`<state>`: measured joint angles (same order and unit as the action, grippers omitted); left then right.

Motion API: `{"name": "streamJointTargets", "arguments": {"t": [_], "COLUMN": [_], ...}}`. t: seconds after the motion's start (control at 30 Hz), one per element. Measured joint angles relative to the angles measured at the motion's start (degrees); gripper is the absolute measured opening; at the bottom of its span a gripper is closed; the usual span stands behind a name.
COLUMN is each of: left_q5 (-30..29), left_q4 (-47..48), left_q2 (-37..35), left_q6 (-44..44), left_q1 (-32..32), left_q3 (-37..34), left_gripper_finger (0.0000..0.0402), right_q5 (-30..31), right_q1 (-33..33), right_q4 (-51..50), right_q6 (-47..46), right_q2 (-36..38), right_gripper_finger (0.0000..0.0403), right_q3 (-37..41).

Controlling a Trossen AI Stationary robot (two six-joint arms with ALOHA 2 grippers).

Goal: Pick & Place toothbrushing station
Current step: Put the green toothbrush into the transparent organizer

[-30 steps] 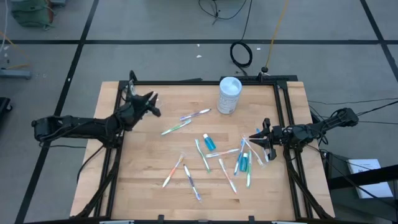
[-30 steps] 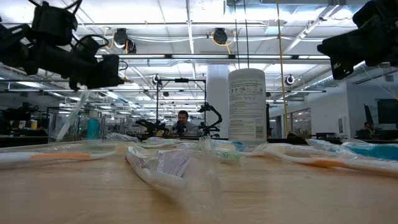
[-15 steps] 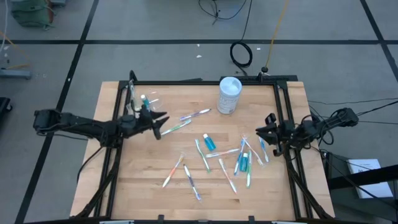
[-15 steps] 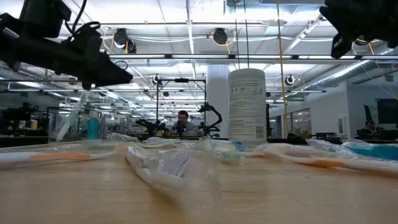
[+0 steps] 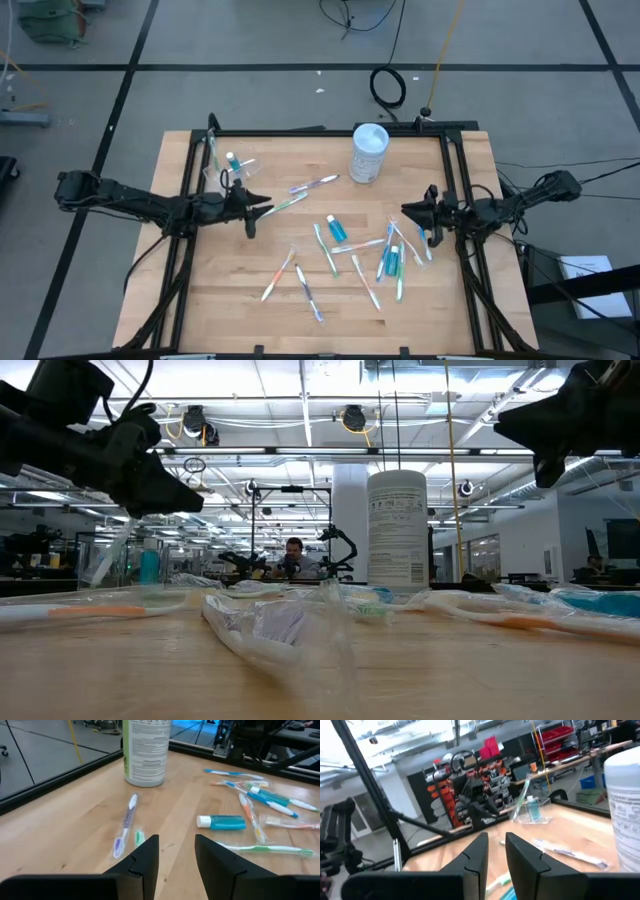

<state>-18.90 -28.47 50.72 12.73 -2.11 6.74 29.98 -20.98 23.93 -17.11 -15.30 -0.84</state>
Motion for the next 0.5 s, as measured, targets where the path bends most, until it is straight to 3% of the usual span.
{"name": "streamJointTargets", "arguments": {"t": [0.4,0.5], "left_q5": [-0.6,-0.7], "left_q4": [0.0,-0.1], "left_q2": [0.0,0.0], "left_q6": [-0.6,-0.6], "left_q1": [0.0,0.0], "left_q3": [0.0,0.0], "left_gripper_finger": [0.0131,0.0131], "right_q5": [1.2,-2.4], "right_q1": [4.5,5.2], "right_q4": [12.0,20.0], "right_q6": [-0.3,0.8], "right_q2": [-11.1,-16.0], "right_gripper_finger": [0.0080,0.0098], "right_q3": [0.0,-0.4]}}
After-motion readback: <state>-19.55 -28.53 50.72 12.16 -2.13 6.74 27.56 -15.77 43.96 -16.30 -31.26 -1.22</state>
